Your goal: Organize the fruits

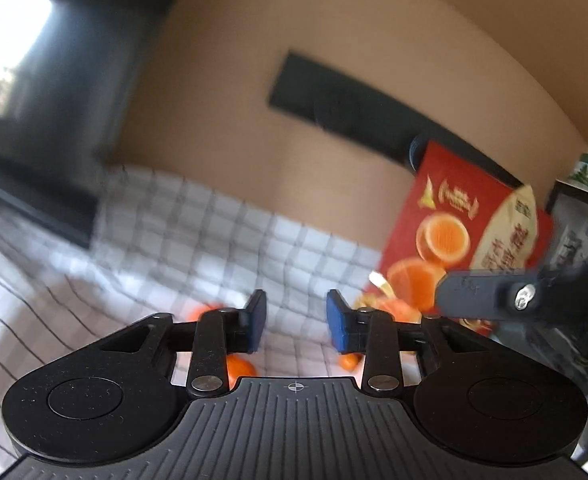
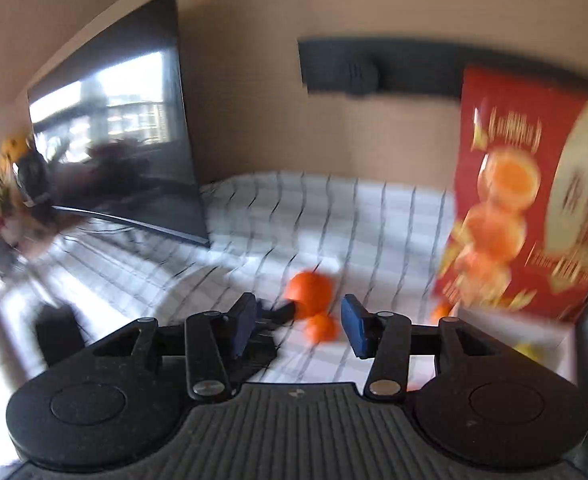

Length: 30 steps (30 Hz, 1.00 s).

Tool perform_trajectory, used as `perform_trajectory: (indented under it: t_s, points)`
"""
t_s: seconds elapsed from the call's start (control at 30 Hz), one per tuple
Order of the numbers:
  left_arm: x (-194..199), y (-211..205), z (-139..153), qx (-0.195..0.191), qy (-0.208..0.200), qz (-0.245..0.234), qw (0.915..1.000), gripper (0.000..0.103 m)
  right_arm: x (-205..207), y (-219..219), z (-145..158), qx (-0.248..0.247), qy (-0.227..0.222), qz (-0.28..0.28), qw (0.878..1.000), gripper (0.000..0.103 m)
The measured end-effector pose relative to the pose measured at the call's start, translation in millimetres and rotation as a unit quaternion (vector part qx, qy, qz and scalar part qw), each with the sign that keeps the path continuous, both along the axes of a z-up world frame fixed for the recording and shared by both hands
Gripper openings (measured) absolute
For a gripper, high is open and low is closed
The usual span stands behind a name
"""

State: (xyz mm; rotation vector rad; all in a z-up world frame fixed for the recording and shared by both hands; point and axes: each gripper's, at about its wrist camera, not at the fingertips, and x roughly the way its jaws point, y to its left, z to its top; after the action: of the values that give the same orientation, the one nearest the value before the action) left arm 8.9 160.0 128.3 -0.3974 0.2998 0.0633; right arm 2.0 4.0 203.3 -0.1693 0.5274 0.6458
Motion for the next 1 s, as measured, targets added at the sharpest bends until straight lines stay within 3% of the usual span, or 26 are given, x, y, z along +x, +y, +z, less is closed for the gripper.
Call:
perform_trajectory:
  t_s: [0.07,0.17,0.27,0.43,0.6,0.77,0.9,1.0]
  points:
    - [-6,3,9,-0.001,-0.007,0.000,1.0000,0.035,-4,2,3,0.000,-0.017,0.004,1.000,0.049]
    - [-16,5,0,-0.008,-0.002,-0.008,0.9999,0.035,1,-4,1,0.015,0.013,0.024,1.000,0.051]
    - [-21,6,-30,-0.029,0.016,-0.016,0.9993,0.035,15,-13,-10,0.039,0.060,0.039,0.997,0.059]
    - [-3,2,-85,-0.059,0.067,-0.046,0.9949,0.035,38,-28,-48,0.027,0.082,0.010,0.996,0.064]
    - [38,-14,-112,0.009,0.117,-0.088,0.9892,0.035,60,-57,-98,-0.017,0.072,-0.016,0.997,0.064]
    - [72,-18,-110,0.066,0.101,-0.126,0.9847,0.035,73,-95,-141,-0.033,0.075,-0.023,0.996,0.064]
    - [132,-24,-108,0.013,0.116,-0.186,0.9756,0.035,77,-121,-155,-0.031,0.063,-0.045,0.997,0.064]
    - [178,-36,-114,-0.019,0.134,-0.183,0.9737,0.035,65,-146,-152,-0.018,0.015,-0.076,0.997,0.064]
